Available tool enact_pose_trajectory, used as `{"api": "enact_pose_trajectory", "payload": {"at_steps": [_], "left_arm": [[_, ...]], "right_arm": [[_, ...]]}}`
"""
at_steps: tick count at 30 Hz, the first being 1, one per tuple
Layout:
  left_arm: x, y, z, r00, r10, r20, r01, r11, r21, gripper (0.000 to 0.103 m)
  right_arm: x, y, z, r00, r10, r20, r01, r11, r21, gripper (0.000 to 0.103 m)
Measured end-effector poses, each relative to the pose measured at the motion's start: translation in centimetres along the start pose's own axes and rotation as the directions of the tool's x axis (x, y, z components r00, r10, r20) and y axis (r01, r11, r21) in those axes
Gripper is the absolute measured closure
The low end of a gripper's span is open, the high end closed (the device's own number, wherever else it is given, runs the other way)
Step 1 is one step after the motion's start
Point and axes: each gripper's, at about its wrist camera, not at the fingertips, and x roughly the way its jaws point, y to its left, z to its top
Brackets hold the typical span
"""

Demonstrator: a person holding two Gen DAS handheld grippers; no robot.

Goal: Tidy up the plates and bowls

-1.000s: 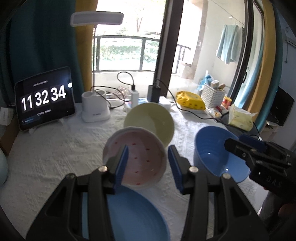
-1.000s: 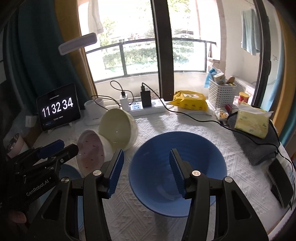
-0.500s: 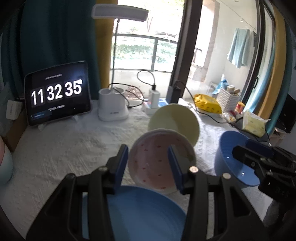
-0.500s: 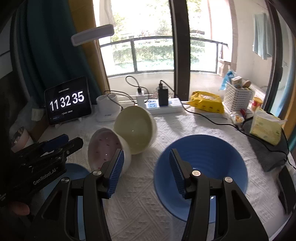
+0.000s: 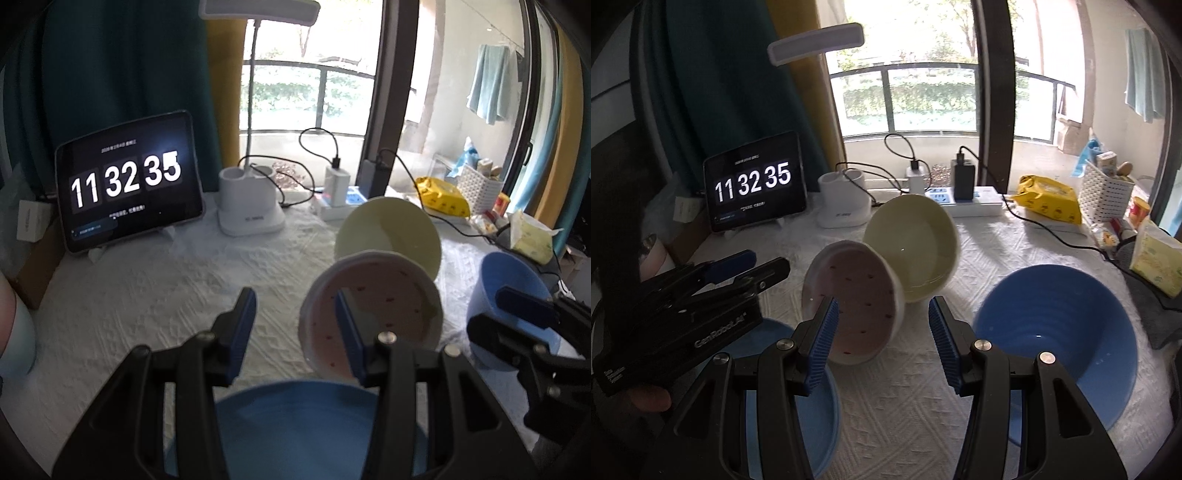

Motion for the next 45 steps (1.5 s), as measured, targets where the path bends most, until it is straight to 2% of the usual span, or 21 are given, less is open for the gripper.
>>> {"api": "enact_pose_trajectory", "payload": {"at_steps": [8,19,45], "left_arm": [[1.2,0.7,0.0,1.0,0.009,-0.012,-0.009,1.0,-0.015,0.057],[2.7,1.1,0.0,0.999,0.0,-0.033,0.0,1.0,-0.02,0.057],[5.8,1.1,-0.8,0.99,-0.076,-0.119,0.074,0.997,-0.026,0.057]], "right_arm": [[1.6,0.2,0.1,0.999,0.027,-0.019,-0.027,1.0,-0.004,0.049],[3.7,-0.1,0.0,0.998,0.026,-0.054,-0.025,1.0,0.004,0.049],[7.0,-0.4,0.2,0.996,0.005,-0.087,-0.001,0.999,0.039,0.049]]}}
